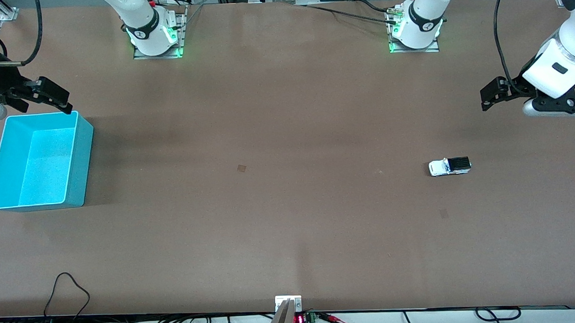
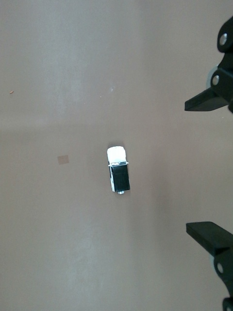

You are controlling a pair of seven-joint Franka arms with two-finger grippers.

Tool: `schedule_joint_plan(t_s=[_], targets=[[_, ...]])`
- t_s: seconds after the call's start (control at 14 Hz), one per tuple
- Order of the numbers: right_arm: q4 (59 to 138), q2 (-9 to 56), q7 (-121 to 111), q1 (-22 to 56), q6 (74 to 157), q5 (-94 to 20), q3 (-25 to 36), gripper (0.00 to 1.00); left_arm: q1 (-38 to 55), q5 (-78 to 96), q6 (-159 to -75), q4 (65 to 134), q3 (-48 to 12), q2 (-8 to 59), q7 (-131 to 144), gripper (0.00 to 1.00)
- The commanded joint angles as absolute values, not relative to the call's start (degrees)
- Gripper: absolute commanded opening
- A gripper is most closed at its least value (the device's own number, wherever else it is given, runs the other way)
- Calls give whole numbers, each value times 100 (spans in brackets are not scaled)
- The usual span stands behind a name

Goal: Wind and store white jeep toy

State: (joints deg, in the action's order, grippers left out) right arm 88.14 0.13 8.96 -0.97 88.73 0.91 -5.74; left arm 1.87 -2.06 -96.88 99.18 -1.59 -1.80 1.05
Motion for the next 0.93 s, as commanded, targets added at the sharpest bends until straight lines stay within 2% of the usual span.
schedule_joint_plan(t_s=[0.0,0.86], targets=[[8868,-53,932,-132,8921,9,-571,100,158,-141,-9554,9747,-176,-114,17,100],[8868,-35,940,-132,8947,9,-571,100,149,-150,-9396,9747,-185,-114,53,100]])
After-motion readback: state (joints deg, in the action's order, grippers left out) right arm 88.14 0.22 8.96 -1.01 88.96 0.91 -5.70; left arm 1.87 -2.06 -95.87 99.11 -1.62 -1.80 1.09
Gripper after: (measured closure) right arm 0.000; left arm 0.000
